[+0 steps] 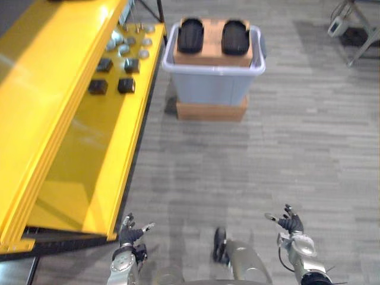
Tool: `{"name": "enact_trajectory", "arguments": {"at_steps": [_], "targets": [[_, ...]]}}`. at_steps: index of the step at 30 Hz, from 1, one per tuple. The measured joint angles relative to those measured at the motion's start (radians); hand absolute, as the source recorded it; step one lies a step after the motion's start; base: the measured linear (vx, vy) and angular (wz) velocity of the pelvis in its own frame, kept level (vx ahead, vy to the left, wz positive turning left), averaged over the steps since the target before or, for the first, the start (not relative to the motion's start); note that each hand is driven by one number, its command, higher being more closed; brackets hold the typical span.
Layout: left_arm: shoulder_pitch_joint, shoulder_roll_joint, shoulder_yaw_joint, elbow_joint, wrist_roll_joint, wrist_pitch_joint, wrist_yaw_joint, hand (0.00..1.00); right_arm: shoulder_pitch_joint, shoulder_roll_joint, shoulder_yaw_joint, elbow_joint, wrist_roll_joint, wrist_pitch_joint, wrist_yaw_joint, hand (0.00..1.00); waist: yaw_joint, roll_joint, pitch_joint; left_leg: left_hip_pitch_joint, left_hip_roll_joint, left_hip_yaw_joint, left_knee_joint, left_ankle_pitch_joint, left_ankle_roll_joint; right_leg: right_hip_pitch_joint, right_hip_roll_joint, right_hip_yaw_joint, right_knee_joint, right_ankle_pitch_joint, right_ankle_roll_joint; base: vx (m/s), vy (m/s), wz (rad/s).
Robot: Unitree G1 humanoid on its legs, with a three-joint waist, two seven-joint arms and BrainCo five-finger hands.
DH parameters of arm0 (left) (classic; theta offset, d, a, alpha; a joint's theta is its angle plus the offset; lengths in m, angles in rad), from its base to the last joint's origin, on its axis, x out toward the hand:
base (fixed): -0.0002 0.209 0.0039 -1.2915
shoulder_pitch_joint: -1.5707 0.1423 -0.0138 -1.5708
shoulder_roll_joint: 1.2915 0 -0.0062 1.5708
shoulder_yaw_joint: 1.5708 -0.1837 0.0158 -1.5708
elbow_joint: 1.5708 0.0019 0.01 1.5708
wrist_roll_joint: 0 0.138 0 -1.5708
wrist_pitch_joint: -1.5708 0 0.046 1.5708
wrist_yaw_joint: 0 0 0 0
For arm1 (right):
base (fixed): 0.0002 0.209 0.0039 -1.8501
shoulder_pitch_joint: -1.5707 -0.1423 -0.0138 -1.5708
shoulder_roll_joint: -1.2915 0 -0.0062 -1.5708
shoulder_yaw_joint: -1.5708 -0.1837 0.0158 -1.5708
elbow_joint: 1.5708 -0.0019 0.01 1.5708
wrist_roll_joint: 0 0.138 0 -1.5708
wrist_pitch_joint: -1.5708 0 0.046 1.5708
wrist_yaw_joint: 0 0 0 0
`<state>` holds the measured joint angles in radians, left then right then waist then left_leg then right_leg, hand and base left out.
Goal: Walk over and take plastic housings, then place them on the shelf
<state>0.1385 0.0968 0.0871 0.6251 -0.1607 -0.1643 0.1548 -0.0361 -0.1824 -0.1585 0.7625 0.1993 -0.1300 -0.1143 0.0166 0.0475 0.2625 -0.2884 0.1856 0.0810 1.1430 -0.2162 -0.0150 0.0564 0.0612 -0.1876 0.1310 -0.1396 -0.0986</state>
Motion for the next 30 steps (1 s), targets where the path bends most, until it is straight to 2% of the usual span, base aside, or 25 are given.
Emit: {"name": "enact_trajectory", "arguments": {"at_steps": [1,3,4,5,6,8,10,11,12,13,14,15,16,17,18,21,22,23,24,25,26,27,28,29,30], "targets": [[0.001,-0.002,-0.008,-0.017,-0.005,0.001,0.0,0.0,-0.008,0.001,-0.002,0.0,0.005,0.001,-0.001,0.0,0.005,-0.01,0.009,-0.082,-0.052,0.001,-0.151,-0.028,0.002,0.057,-0.015,0.011,-0.033,-0.021,0.011,0.49,0.022,-0.16],[0.002,-0.008,-0.011,-0.033,-0.006,0.001,0.0,0.0,-0.002,0.005,-0.009,0.002,0.008,0.002,-0.001,0.0,0.004,-0.025,0.017,-0.108,-0.113,0.003,-0.402,-0.018,-0.012,0.111,-0.041,0.021,-0.055,-0.046,0.032,0.5,0.068,-0.2],[0.004,-0.026,-0.013,-0.047,-0.006,0.001,0.001,0.0,0.003,0.005,-0.038,0.002,0.009,0.002,-0.012,0.0,0.009,-0.015,0.011,-0.098,-0.151,0.002,-0.709,0.059,-0.043,0.155,-0.043,0.033,-0.087,-0.068,0.056,0.52,0.114,-0.3],[0.006,-0.031,-0.015,-0.053,-0.006,0.001,0.002,0.0,0.004,0.002,-0.043,0.003,0.009,0.002,-0.018,0.0,0.01,-0.003,0.006,-0.099,-0.152,-0.002,-0.8,0.107,-0.031,0.164,-0.035,0.042,-0.095,-0.084,0.068,0.65,0.188,-0.54],[0.011,-0.032,-0.015,-0.054,-0.006,0.002,0.003,0.0,0.007,0.008,-0.048,0.01,0.011,0.004,-0.021,0.0,0.023,0.005,-0.003,-0.091,-0.157,-0.017,-0.797,0.245,0.03,0.195,-0.035,0.072,-0.088,-0.121,0.087,0.44,0.156,-0.35],[-0.012,-0.036,-0.015,-0.059,-0.006,0.002,0.004,0.0,0.025,0.021,-0.048,0.007,0.019,0.007,-0.019,0.0,0.024,-0.031,-0.024,-0.097,-0.196,0.005,-0.75,0.159,0.047,0.169,-0.088,0.085,0.0,-0.146,0.11,0.58,0.173,-0.17],[-0.012,-0.044,-0.022,-0.061,-0.006,0.002,0.003,0.0,0.029,0.027,-0.054,0.012,0.024,0.008,-0.018,0.0,0.024,-0.037,-0.031,-0.066,-0.208,0.031,-0.716,0.092,0.065,0.099,-0.126,0.109,0.22,-0.164,0.144,0.58,0.187,-0.16],[-0.001,-0.038,-0.034,-0.057,-0.006,0.003,0.002,0.0,0.036,0.035,-0.062,0.014,0.024,0.008,-0.017,0.0,0.023,-0.046,-0.03,-0.011,-0.231,0.038,-0.713,0.05,0.078,0.035,-0.158,0.128,0.432,-0.138,0.197,0.68,0.218,-0.13],[0.0,-0.027,-0.05,-0.051,-0.006,0.006,0.002,0.0,0.045,0.039,-0.064,0.019,0.024,0.008,-0.015,0.0,0.017,-0.05,-0.031,0.049,-0.245,0.045,-0.711,0.011,0.093,-0.037,-0.189,0.144,0.668,-0.094,0.267,0.57,0.175,-0.02],[0.0,-0.023,-0.054,-0.046,-0.006,0.007,0.002,0.0,0.045,0.04,-0.064,0.026,0.025,0.009,-0.013,0.0,0.015,-0.049,-0.031,0.082,-0.252,0.045,-0.709,-0.005,0.1,-0.076,-0.205,0.141,0.783,-0.093,0.268,0.67,0.157,0.13],[0.0,-0.015,-0.056,-0.041,-0.006,0.008,0.003,0.0,0.045,0.045,-0.062,0.039,0.025,0.014,-0.012,0.0,0.009,-0.051,-0.031,0.152,-0.26,0.042,-0.722,-0.023,0.107,-0.136,-0.239,0.107,0.94,-0.106,0.237,0.53,0.088,0.18],[-0.001,-0.011,-0.055,-0.035,-0.006,0.008,0.003,0.0,0.045,0.05,-0.059,0.039,0.025,0.02,-0.011,0.0,-0.003,-0.048,-0.031,0.219,-0.262,0.026,-0.75,-0.026,0.11,-0.187,-0.264,0.056,0.992,-0.133,0.189,0.62,0.097,0.18],[0.0,-0.009,-0.055,-0.034,-0.006,0.008,0.003,0.0,0.045,0.052,-0.059,0.039,0.025,0.02,-0.011,0.0,-0.004,-0.046,-0.032,0.253,-0.26,0.019,-0.774,-0.025,0.109,-0.214,-0.273,0.027,0.986,-0.145,0.169,0.46,0.036,0.14],[-0.002,-0.005,-0.053,-0.034,-0.006,0.007,0.004,0.0,0.041,0.053,-0.059,0.038,0.025,0.019,-0.011,0.0,-0.003,-0.042,-0.035,0.296,-0.252,0.015,-0.809,-0.025,0.109,-0.25,-0.279,-0.01,0.942,-0.158,0.155,0.43,-0.003,0.12],[-0.002,0.001,-0.053,-0.033,-0.006,0.007,0.003,0.0,0.039,0.053,-0.059,0.039,0.025,0.019,-0.011,0.0,-0.004,-0.04,-0.034,0.342,-0.237,0.013,-0.838,-0.027,0.095,-0.281,-0.28,-0.056,0.836,-0.165,0.157,0.51,-0.041,0.16],[0.002,0.004,-0.051,-0.028,-0.006,0.007,0.003,0.0,0.039,0.051,-0.059,0.039,0.025,0.019,-0.011,0.0,-0.003,-0.033,-0.033,0.414,-0.191,0.005,-0.859,-0.061,0.032,-0.338,-0.252,-0.105,0.519,-0.14,0.167,0.37,-0.086,0.12],[0.004,0.005,-0.052,-0.025,-0.006,0.008,0.004,0.0,0.04,0.052,-0.059,0.039,0.025,0.02,-0.011,0.0,-0.003,-0.034,-0.035,0.433,-0.176,0.002,-0.861,-0.074,0.008,-0.341,-0.222,-0.096,0.371,-0.084,0.171,0.43,-0.149,0.13],[0.012,0.011,-0.051,-0.025,-0.006,0.007,0.005,0.0,0.043,0.053,-0.058,0.038,0.024,0.02,-0.012,0.0,-0.001,-0.045,-0.041,0.456,-0.17,-0.002,-0.865,-0.093,-0.024,-0.339,-0.193,-0.067,0.2,0.035,0.16,0.54,-0.222,0.23],[0.026,0.021,-0.049,-0.025,-0.006,0.008,0.008,0.0,0.055,0.054,-0.058,0.038,0.024,0.02,-0.013,0.0,-0.005,-0.066,-0.056,0.482,-0.172,-0.018,-0.865,-0.11,-0.051,-0.334,-0.182,-0.028,0.166,0.216,0.118,0.48,-0.231,0.22],[0.021,0.009,-0.05,-0.009,-0.006,0.008,0.009,0.0,0.057,0.041,-0.059,0.039,0.024,0.021,-0.013,0.0,-0.006,-0.047,-0.062,0.492,-0.157,-0.032,-0.864,-0.115,-0.058,-0.335,-0.175,-0.034,0.191,0.195,0.09,0.49,-0.25,0.18],[0.021,-0.005,-0.051,-0.005,-0.006,0.007,0.01,0.0,0.06,0.032,-0.059,0.033,0.024,0.021,-0.015,0.0,-0.004,-0.023,-0.086,0.479,-0.125,-0.047,-0.844,-0.102,-0.08,-0.334,-0.152,-0.052,0.197,0.157,0.077,0.5,-0.264,0.14],[0.015,-0.017,-0.051,-0.004,-0.006,0.007,0.018,0.0,0.061,0.026,-0.059,0.025,0.024,0.021,-0.015,0.0,-0.007,-0.003,-0.092,0.449,-0.097,-0.06,-0.771,-0.092,-0.099,-0.319,-0.131,-0.072,0.186,0.137,0.061,0.47,-0.251,0.15],[0.006,-0.022,-0.05,-0.003,-0.006,0.007,0.021,0.0,0.06,0.025,-0.058,0.021,0.024,0.021,-0.015,0.0,-0.008,0.003,-0.089,0.419,-0.085,-0.067,-0.703,-0.081,-0.115,-0.301,-0.121,-0.087,0.174,0.127,0.056,0.44,-0.273,0.31],[-0.012,-0.033,-0.048,-0.002,-0.006,0.007,0.021,0.0,0.067,0.028,-0.044,-0.002,0.025,0.02,-0.016,0.0,-0.012,0.009,-0.083,0.343,-0.065,-0.086,-0.519,-0.021,-0.126,-0.239,-0.097,-0.106,0.13,0.117,0.047,0.4,-0.232,0.3],[-0.013,-0.038,-0.053,-0.003,-0.006,0.006,0.02,0.0,0.072,0.029,-0.018,-0.003,0.025,0.018,-0.017,0.0,-0.005,0.002,-0.076,0.277,-0.036,-0.091,-0.339,0.019,-0.114,-0.158,-0.079,-0.115,0.072,0.116,0.039,0.38,-0.213,0.24]]}}
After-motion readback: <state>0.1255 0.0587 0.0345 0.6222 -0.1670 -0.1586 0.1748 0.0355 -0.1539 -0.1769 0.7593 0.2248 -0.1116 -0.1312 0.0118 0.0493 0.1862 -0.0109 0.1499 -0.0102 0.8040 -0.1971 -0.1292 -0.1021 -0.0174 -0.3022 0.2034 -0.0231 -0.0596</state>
